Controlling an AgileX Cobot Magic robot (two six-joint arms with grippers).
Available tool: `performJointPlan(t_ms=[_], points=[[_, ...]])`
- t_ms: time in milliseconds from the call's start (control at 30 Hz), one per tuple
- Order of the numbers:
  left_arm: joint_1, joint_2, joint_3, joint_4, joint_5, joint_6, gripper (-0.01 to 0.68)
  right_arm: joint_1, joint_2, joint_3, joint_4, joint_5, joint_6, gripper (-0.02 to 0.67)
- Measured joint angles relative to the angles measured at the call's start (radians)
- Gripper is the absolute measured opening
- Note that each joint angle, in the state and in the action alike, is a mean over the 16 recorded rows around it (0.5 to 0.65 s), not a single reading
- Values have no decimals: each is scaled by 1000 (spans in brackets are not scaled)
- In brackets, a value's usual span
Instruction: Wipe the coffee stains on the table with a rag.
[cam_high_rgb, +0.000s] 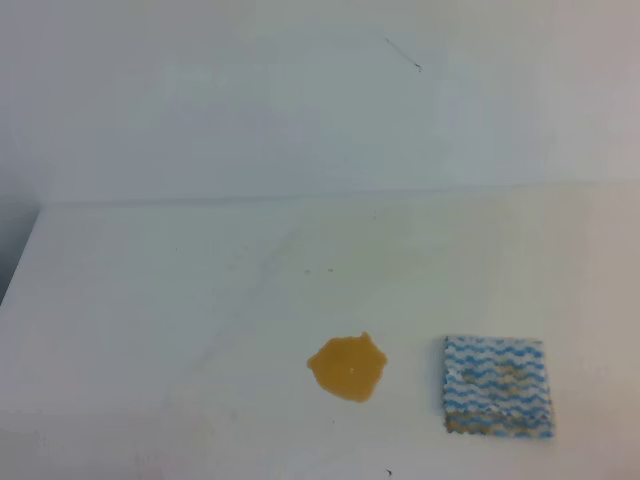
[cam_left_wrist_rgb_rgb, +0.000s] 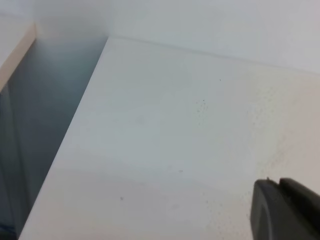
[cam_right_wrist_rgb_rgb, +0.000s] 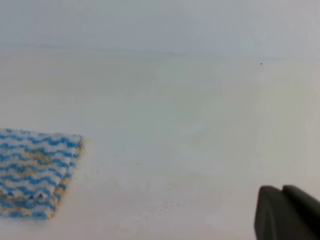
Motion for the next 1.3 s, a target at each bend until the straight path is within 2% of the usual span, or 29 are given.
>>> performJointPlan(t_ms=[1300], points=[[0,0,0,0,0,0,-1,0,0,0,0,-2,0,-4]])
